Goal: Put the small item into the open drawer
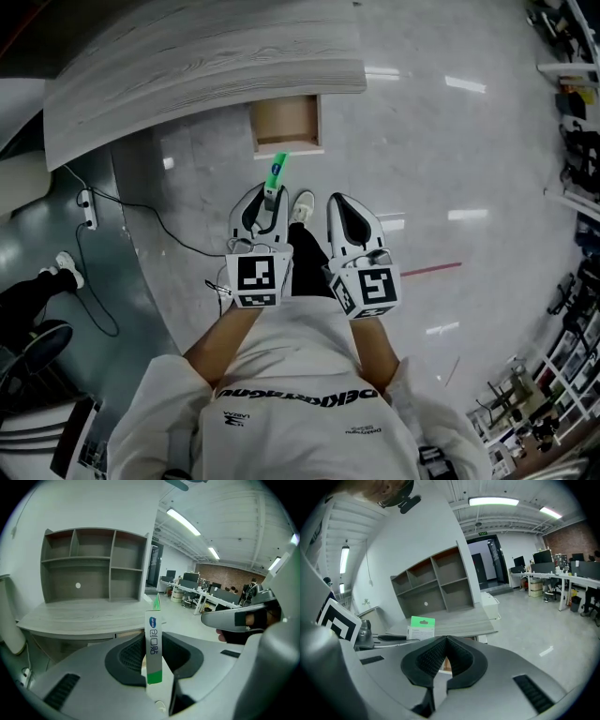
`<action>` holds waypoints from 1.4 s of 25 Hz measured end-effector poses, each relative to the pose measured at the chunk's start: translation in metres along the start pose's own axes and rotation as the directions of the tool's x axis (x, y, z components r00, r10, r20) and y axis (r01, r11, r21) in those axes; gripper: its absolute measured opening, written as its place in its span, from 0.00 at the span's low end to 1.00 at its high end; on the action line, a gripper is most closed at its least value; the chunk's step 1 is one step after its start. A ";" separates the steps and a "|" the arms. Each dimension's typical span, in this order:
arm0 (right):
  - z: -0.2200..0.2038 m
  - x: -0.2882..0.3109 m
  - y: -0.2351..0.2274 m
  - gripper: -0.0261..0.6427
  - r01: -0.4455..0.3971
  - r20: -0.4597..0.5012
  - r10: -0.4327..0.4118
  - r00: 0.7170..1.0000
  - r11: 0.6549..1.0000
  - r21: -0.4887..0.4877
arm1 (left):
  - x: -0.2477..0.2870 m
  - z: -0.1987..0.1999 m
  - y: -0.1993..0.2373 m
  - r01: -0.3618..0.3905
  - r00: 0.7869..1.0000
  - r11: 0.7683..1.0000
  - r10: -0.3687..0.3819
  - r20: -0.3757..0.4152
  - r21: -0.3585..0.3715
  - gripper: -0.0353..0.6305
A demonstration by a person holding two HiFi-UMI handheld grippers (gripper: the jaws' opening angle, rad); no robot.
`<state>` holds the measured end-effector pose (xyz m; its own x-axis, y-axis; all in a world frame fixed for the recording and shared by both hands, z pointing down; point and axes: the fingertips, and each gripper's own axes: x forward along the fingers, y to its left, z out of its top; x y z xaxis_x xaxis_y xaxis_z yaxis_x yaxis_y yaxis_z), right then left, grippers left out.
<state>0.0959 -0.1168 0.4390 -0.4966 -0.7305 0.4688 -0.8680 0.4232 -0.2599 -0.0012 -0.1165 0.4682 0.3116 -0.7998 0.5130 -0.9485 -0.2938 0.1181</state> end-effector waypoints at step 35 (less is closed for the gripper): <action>-0.102 0.062 -0.055 0.08 -0.022 -0.126 0.029 0.992 0.998 0.059 | 0.148 -0.093 0.016 -0.031 0.990 0.999 0.025 -0.140 -0.041 0.21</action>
<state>0.1140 -0.1303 0.5683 -0.5167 -0.6446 0.5634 -0.8558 0.4069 -0.3193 0.0248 -0.1904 0.6251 0.2768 -0.7258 0.6298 -0.9593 -0.2473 0.1366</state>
